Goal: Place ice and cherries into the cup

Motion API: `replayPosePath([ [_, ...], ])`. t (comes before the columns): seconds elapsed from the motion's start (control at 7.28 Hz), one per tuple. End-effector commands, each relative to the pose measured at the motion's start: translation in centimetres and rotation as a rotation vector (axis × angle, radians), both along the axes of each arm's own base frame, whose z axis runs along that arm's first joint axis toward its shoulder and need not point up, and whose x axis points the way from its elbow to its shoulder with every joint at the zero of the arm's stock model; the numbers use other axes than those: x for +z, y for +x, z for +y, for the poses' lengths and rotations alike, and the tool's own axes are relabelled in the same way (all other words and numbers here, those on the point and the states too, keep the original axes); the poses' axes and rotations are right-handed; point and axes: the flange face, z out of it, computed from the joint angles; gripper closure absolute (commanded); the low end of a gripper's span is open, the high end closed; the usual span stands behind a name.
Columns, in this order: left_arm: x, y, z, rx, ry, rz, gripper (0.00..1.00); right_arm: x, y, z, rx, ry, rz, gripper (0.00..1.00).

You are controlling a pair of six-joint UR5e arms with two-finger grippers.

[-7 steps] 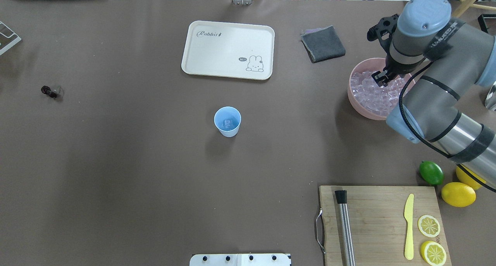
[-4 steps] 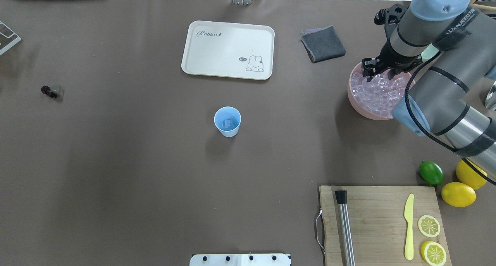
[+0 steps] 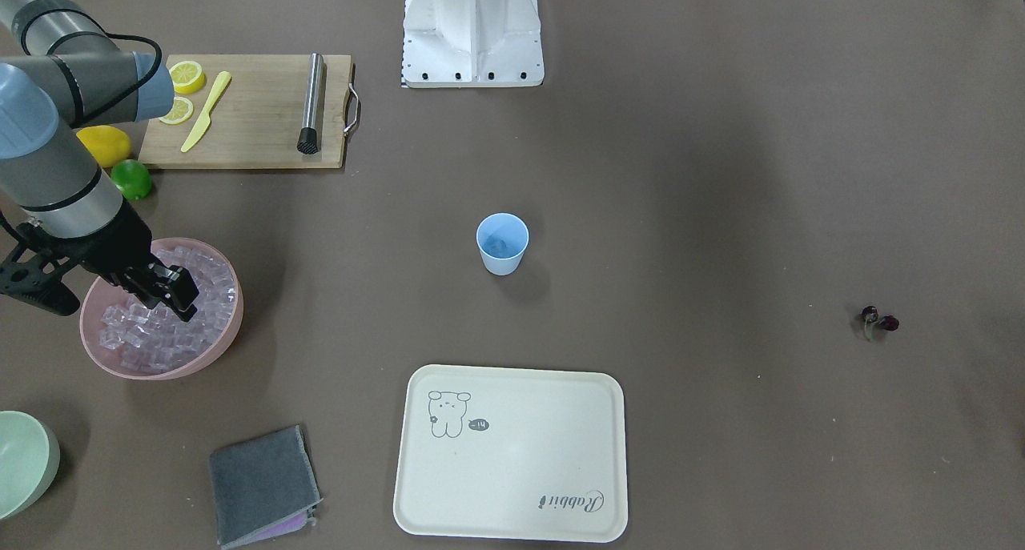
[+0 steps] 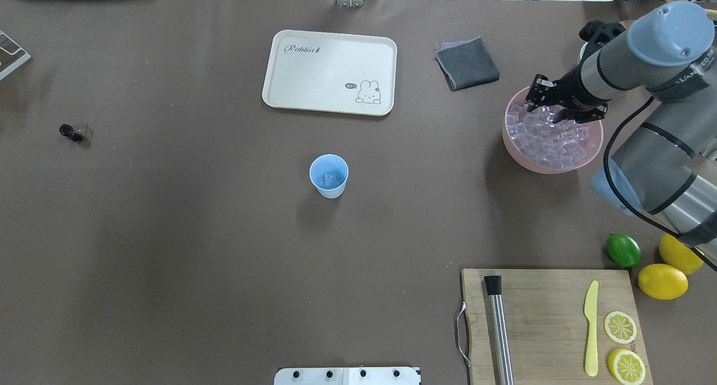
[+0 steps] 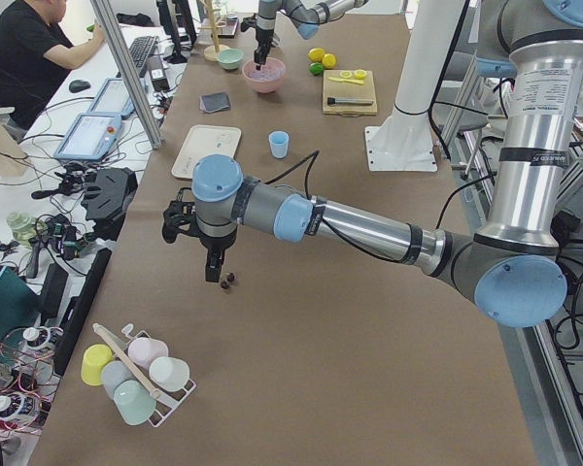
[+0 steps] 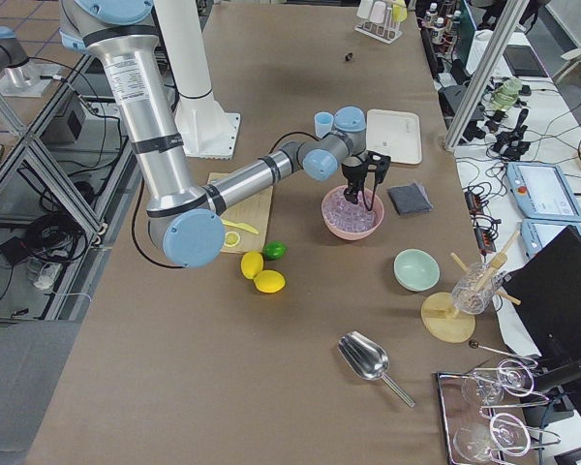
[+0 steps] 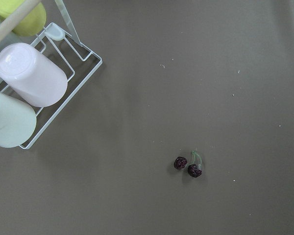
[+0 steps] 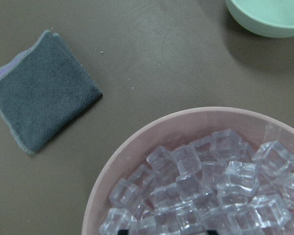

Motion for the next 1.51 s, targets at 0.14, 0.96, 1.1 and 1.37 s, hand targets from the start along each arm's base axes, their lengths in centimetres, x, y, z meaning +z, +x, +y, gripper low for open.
replayPosePath([
  [0.14,-0.2,0.0,0.0,0.0,0.003,0.0,0.02,1.2,-2.1,-0.4,0.149,-0.06,-0.133,0.41],
  [0.96,-0.3,0.1,-0.2,0.002,0.008,0.0,0.02,3.3,-2.0,2.9,0.17,-0.083,-0.109,0.42],
  [1.1,-0.1,0.1,-0.2,0.003,0.004,-0.001,0.02,2.7,-2.9,3.6,0.177,-0.085,-0.117,0.42],
  [1.37,-0.1,0.2,-0.3,0.005,0.004,-0.001,0.02,3.0,-3.7,4.5,0.182,-0.082,-0.106,0.43],
])
